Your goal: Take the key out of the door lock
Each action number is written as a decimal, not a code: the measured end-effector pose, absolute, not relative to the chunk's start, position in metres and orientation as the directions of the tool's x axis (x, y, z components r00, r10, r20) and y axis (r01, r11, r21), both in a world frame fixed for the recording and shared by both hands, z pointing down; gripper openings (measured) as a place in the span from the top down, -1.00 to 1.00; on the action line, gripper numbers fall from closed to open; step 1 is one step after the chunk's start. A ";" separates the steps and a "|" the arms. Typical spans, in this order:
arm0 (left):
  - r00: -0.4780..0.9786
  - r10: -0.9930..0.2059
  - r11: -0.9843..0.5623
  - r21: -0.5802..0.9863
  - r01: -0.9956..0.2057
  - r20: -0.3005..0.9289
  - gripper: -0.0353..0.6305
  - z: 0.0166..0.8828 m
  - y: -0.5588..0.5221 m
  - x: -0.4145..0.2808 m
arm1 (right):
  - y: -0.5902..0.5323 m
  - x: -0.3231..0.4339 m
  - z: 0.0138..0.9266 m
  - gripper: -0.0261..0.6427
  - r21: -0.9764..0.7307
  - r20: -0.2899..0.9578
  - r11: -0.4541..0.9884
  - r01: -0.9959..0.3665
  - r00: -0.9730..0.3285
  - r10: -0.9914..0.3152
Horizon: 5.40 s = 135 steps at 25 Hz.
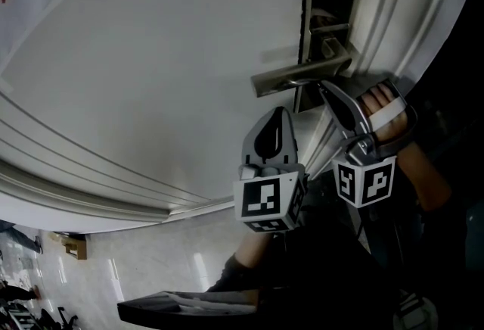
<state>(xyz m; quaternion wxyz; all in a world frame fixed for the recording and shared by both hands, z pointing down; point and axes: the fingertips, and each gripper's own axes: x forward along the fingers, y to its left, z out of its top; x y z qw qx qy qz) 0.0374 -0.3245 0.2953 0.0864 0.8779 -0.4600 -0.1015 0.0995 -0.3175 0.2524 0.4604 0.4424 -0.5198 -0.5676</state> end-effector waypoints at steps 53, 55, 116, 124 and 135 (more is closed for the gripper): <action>0.582 -0.808 -0.585 0.230 -0.778 -0.087 0.89 0.300 -0.325 0.036 | -0.317 0.102 0.252 0.89 0.994 0.006 -0.006 0.107 -0.114 -0.993; 0.581 -0.809 -0.584 0.232 -0.778 -0.086 0.89 0.300 -0.326 0.035 | -0.317 0.102 0.252 0.89 0.994 0.009 -0.003 0.106 -0.110 -0.994; 0.571 -0.815 -0.576 0.240 -0.781 -0.097 0.89 0.294 -0.318 0.028 | -0.308 0.101 0.253 0.89 0.995 0.001 -0.007 0.095 -0.082 -0.997; 0.584 -0.806 -0.588 0.232 -0.775 -0.094 0.89 0.297 -0.317 0.032 | -0.305 0.100 0.253 0.89 0.995 -0.003 -0.012 0.100 -0.088 -0.996; 0.581 -0.809 -0.581 0.257 -0.772 -0.084 0.89 0.296 -0.315 0.033 | -0.305 0.101 0.253 0.89 0.995 -0.005 -0.014 0.096 -0.088 -0.996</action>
